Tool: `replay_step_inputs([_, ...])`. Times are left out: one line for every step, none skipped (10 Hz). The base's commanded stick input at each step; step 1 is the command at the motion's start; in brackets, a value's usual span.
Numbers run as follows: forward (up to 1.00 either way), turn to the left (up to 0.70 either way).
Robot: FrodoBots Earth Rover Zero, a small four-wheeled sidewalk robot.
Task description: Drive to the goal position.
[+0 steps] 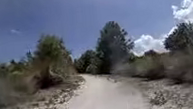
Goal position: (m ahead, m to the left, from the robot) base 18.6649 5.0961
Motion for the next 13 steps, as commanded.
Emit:
replay_step_inputs([0.85,-0.01])
replay_step_inputs([0.85,-0.01])
replay_step_inputs([0.85,-0.01])
replay_step_inputs([0.85,-0.01])
replay_step_inputs([0.85,-0.01])
replay_step_inputs([0.85,-0.01])
replay_step_inputs([0.85,-0.01])
replay_step_inputs([0.85,-0.01])
replay_step_inputs([0.85,-0.01])
replay_step_inputs([0.85,-0.01])
replay_step_inputs([0.85,-0.01])
replay_step_inputs([0.85,-0.01])
replay_step_inputs([0.85,-0.01])
